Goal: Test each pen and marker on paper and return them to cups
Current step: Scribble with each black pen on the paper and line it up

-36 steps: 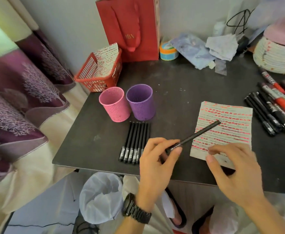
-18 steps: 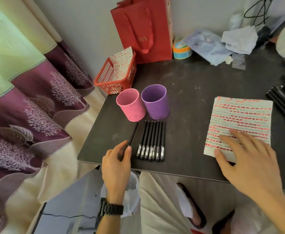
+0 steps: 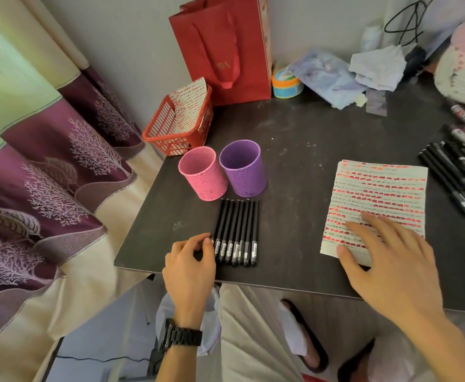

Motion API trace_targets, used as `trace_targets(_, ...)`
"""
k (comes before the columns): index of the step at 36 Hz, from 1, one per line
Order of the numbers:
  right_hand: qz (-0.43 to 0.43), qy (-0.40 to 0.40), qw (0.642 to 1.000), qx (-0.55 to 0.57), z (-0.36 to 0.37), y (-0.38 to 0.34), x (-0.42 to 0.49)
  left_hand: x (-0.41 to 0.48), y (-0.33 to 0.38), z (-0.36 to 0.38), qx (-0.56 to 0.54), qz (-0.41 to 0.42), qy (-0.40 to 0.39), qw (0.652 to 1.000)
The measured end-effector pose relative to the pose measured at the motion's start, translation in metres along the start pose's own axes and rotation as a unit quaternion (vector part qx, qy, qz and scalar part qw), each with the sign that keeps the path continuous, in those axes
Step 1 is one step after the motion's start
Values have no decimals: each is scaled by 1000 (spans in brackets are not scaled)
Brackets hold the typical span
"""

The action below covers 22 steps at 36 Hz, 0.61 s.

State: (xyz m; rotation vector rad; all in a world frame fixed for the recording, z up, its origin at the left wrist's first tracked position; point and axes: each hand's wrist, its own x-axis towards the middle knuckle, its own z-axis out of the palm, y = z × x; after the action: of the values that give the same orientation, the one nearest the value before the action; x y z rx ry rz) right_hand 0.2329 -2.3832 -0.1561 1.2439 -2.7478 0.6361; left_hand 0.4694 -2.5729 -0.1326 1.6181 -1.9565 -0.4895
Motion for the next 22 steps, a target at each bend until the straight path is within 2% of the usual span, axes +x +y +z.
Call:
trace_targets(11, -6, -4, 1000, 14, -1, -1, -2, -4, 21, -2, -30, 14, 2, 999)
trace_targets(14, -12, -18, 1000, 20, -5, -3, -2, -11, 47, 8, -19, 107, 16, 994)
trace_targets(17, -11, -37, 999, 23, -8, -3, -2, -23, 78, 27, -45, 220, 12, 974)
trace_targets(19, -7, -48, 998, 28, -11, -2, -2, -32, 98, 44, -64, 288, -24, 955)
trace_targets(22, -11, -50, 998, 43, -16, 0, -4, -43, 117, 71, -79, 345, -109, 929)
